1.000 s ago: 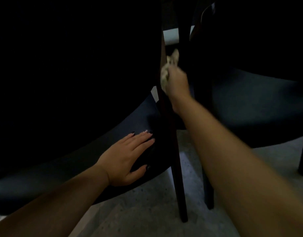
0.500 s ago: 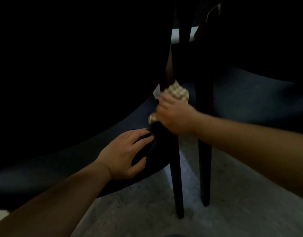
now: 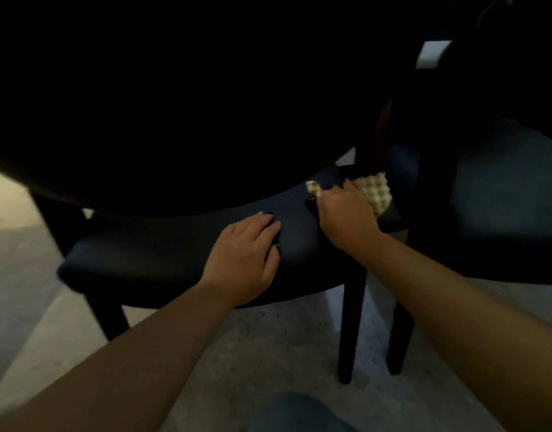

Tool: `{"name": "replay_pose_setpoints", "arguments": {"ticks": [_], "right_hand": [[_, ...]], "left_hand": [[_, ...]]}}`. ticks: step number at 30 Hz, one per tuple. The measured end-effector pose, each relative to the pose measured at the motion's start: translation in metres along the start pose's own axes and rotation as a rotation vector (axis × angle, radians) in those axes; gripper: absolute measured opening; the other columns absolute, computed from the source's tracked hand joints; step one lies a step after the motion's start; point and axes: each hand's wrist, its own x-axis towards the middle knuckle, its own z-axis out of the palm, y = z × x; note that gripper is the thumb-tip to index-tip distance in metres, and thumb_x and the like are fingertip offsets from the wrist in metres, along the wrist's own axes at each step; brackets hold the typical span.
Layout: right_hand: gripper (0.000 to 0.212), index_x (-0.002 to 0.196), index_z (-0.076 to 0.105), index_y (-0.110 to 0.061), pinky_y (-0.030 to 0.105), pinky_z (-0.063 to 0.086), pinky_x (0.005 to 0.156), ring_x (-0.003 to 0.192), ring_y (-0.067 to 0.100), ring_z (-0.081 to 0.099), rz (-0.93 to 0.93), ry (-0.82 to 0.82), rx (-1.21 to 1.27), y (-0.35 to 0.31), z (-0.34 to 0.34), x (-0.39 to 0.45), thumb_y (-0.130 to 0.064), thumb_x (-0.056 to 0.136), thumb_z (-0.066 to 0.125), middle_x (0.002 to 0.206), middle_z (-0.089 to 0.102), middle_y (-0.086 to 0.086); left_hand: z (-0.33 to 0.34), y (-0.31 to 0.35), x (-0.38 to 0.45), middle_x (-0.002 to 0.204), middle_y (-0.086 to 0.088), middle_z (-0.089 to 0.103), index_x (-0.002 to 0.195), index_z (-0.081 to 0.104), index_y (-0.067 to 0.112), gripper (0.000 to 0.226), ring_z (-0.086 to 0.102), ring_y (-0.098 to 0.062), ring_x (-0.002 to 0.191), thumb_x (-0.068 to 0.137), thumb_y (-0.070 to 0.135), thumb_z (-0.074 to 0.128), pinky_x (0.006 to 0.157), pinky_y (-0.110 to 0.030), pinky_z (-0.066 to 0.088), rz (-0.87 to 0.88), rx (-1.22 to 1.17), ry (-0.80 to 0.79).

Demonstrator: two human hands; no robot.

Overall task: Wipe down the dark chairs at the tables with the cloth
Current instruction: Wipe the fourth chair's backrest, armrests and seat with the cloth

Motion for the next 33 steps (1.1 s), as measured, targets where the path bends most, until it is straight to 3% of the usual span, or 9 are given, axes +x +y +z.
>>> {"name": "replay_pose_setpoints", "arguments": {"ticks": [4, 7, 10, 13, 17, 19, 25, 28, 33], "right_hand": [[0.026, 0.087, 0.060, 0.008, 0.042, 0.037, 0.068, 0.084, 0.042, 0.058, 0.343, 0.183, 0.425, -0.016, 0.010, -0.005, -0.007, 0.097, 0.042, 0.094, 0.061, 0.031], [0.027, 0.085, 0.058, 0.008, 0.039, 0.033, 0.065, 0.081, 0.042, 0.057, 0.341, 0.215, 0.481, -0.011, 0.010, -0.007, -0.010, 0.099, 0.043, 0.091, 0.060, 0.032], [0.018, 0.084, 0.058, 0.006, 0.037, 0.032, 0.062, 0.080, 0.044, 0.058, 0.280, 0.235, 0.421, -0.027, -0.004, -0.013, -0.003, 0.095, 0.047, 0.088, 0.060, 0.031], [0.017, 0.090, 0.067, 0.011, 0.059, 0.050, 0.076, 0.091, 0.051, 0.064, 0.087, 0.315, 0.327, -0.076, -0.007, -0.030, 0.007, 0.079, 0.055, 0.094, 0.067, 0.031], [0.026, 0.115, 0.066, -0.002, 0.075, 0.009, 0.103, 0.134, 0.040, 0.039, 0.202, 0.182, 0.354, -0.110, -0.004, -0.035, -0.008, 0.094, 0.052, 0.128, 0.060, 0.014], [0.024, 0.113, 0.067, -0.007, 0.072, 0.013, 0.103, 0.136, 0.047, 0.031, 0.295, 0.143, 0.275, -0.114, -0.004, -0.038, -0.013, 0.095, 0.054, 0.135, 0.056, 0.012], [0.026, 0.103, 0.068, -0.001, 0.051, 0.040, 0.090, 0.102, 0.043, 0.054, 0.316, 0.140, 0.258, -0.185, -0.016, -0.029, -0.013, 0.097, 0.046, 0.114, 0.060, 0.024], [0.022, 0.107, 0.069, 0.002, 0.051, 0.043, 0.094, 0.104, 0.044, 0.057, 0.297, 0.190, 0.307, -0.257, -0.014, -0.019, -0.008, 0.093, 0.056, 0.122, 0.060, 0.027], [0.026, 0.108, 0.066, 0.004, 0.044, 0.049, 0.095, 0.104, 0.033, 0.062, 0.301, 0.293, 0.480, -0.355, -0.021, 0.013, -0.009, 0.094, 0.048, 0.112, 0.066, 0.020]], "left_hand": [[-0.010, -0.035, -0.045, 0.158, -0.004, 0.027, 0.152, 0.030, 0.019, 0.062, 0.020, -0.020, 0.148, 0.098, 0.047, 0.018, 0.121, -0.039, 0.014, -0.115, 0.092, -0.102], [-0.015, -0.061, -0.063, 0.160, 0.007, -0.010, 0.152, -0.007, 0.037, 0.061, -0.017, -0.013, 0.148, 0.096, 0.060, 0.004, 0.118, -0.038, -0.015, -0.163, 0.076, -0.213], [-0.015, -0.068, -0.063, 0.156, 0.012, -0.021, 0.146, -0.015, 0.043, 0.061, -0.029, -0.008, 0.143, 0.092, 0.061, 0.006, 0.114, -0.035, -0.024, -0.147, 0.032, -0.252], [-0.016, -0.078, -0.065, 0.160, 0.011, -0.007, 0.153, 0.003, 0.035, 0.058, -0.020, -0.003, 0.145, 0.102, 0.044, 0.029, 0.114, -0.028, -0.022, -0.112, -0.144, -0.207], [-0.034, -0.099, -0.079, 0.149, 0.008, 0.039, 0.141, 0.048, 0.019, 0.045, 0.023, 0.013, 0.136, 0.097, 0.007, 0.050, 0.110, -0.003, 0.008, -0.220, -0.588, 0.019], [-0.045, -0.115, -0.091, 0.132, 0.007, 0.057, 0.128, 0.061, 0.020, 0.037, 0.046, 0.013, 0.118, 0.095, 0.005, 0.053, 0.099, 0.003, 0.025, -0.313, -0.612, 0.134], [-0.063, -0.182, -0.124, 0.093, 0.020, 0.065, 0.097, 0.067, 0.026, 0.030, 0.060, 0.008, 0.084, 0.089, 0.001, 0.052, 0.073, -0.006, 0.046, -0.632, -0.748, 0.635], [-0.062, -0.216, -0.122, 0.101, 0.011, 0.062, 0.105, 0.062, 0.023, 0.024, 0.057, 0.003, 0.095, 0.093, 0.008, 0.047, 0.090, -0.023, 0.048, -0.900, -0.889, 0.789], [-0.052, -0.270, -0.112, 0.117, 0.002, 0.066, 0.128, 0.055, 0.017, 0.042, 0.055, -0.015, 0.118, 0.102, 0.041, 0.033, 0.112, -0.043, 0.032, -1.246, -1.726, 0.570]]}}
